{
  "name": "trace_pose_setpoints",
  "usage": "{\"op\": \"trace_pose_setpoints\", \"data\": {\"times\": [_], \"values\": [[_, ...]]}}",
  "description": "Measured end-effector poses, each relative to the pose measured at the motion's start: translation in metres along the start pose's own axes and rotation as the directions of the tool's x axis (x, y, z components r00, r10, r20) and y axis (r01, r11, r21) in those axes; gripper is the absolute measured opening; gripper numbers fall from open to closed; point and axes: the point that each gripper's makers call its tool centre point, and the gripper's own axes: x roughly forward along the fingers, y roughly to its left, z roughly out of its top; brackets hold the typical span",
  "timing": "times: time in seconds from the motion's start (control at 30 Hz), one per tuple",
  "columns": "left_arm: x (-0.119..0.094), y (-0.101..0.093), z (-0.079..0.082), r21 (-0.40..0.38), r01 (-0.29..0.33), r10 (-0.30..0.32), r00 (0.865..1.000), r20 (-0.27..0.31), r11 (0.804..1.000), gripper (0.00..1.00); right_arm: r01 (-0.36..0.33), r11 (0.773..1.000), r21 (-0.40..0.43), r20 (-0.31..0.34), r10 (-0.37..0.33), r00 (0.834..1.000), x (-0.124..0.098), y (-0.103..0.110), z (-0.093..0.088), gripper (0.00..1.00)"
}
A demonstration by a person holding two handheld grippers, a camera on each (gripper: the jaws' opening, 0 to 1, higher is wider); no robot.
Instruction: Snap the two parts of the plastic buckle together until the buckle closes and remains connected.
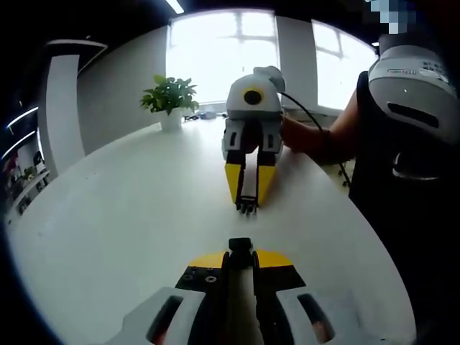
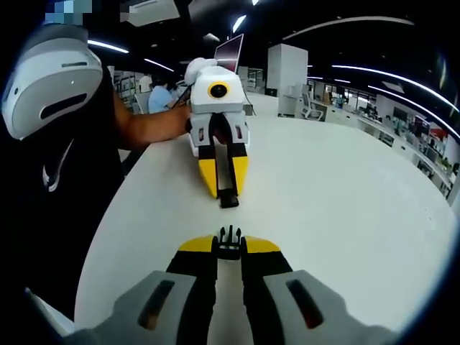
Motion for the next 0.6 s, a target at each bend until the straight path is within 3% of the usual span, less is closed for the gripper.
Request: {"op": "trace_pose_setpoints", "data": {"times": [0.37,0.6], "values": [[0.001,-0.002,0.003,-0.013,0.018,-0.018,1.0,0.008,1.0,0.11,0.002,1.0,0.007,-0.005,-0.002,1.0,0.001,0.0,-0.001,0.11],[-0.005,0.002,0.014,-0.021,0.0,0.002,0.998,0.064,1.0,0.11,0.031,0.999,0.015,0.028,-0.032,0.999,-0.003,-0.008,0.004,0.11]]}}
